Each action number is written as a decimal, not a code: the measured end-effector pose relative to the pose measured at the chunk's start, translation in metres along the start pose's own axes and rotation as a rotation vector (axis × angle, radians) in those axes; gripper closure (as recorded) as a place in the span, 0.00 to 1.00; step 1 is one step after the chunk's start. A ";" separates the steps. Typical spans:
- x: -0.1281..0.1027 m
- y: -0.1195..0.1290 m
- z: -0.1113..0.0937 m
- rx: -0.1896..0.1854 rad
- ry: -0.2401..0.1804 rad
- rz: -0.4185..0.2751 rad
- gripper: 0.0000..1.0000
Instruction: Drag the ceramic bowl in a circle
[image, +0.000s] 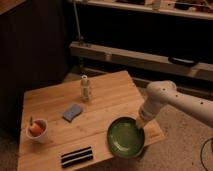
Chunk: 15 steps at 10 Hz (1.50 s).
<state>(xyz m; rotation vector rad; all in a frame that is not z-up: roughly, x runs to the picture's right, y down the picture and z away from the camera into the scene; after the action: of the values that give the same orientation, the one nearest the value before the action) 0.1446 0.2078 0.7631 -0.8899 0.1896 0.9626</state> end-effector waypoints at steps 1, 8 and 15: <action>-0.011 0.011 0.003 -0.007 -0.004 -0.014 1.00; -0.158 0.053 0.034 0.001 -0.026 -0.084 1.00; -0.166 -0.097 0.015 0.137 -0.045 0.201 1.00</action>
<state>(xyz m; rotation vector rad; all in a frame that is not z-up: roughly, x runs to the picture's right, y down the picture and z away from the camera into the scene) 0.1198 0.0888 0.9129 -0.7319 0.3074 1.1412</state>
